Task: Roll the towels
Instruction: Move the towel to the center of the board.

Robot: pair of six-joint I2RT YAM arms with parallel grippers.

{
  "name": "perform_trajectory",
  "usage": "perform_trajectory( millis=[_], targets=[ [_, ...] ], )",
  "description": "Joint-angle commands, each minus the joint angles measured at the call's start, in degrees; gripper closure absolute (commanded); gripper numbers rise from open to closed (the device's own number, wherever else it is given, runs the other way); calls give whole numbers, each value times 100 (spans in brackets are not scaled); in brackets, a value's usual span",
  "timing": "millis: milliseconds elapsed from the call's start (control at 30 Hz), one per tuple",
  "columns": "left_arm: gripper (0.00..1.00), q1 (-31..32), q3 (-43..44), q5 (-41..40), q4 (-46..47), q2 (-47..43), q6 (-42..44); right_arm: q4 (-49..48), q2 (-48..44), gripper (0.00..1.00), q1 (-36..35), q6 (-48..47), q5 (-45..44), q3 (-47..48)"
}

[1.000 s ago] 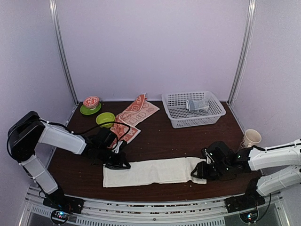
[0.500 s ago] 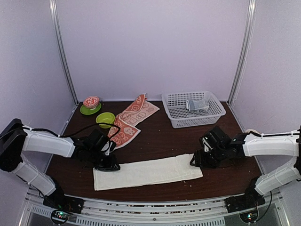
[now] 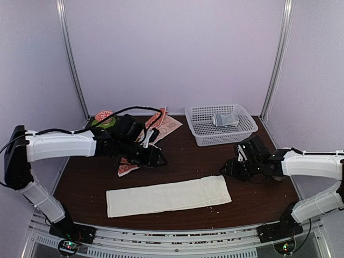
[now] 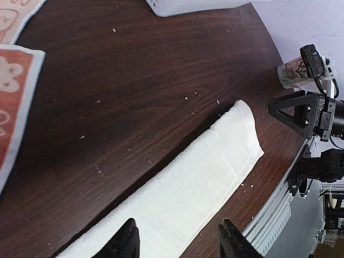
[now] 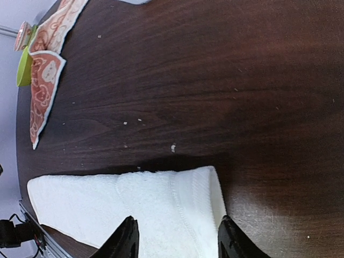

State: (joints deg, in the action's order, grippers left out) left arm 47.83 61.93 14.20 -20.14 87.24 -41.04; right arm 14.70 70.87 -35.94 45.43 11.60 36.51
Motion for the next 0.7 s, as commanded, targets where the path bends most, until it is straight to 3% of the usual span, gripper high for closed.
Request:
perform_trajectory(
  millis=[0,667],
  targets=[
    [51,156,235,267,329,807,-21,-790,82,50,184,415,463,-545],
    [52,156,149,382,437,1048,-62,-1222,-146,69,114,615,982,-1453]
  ],
)
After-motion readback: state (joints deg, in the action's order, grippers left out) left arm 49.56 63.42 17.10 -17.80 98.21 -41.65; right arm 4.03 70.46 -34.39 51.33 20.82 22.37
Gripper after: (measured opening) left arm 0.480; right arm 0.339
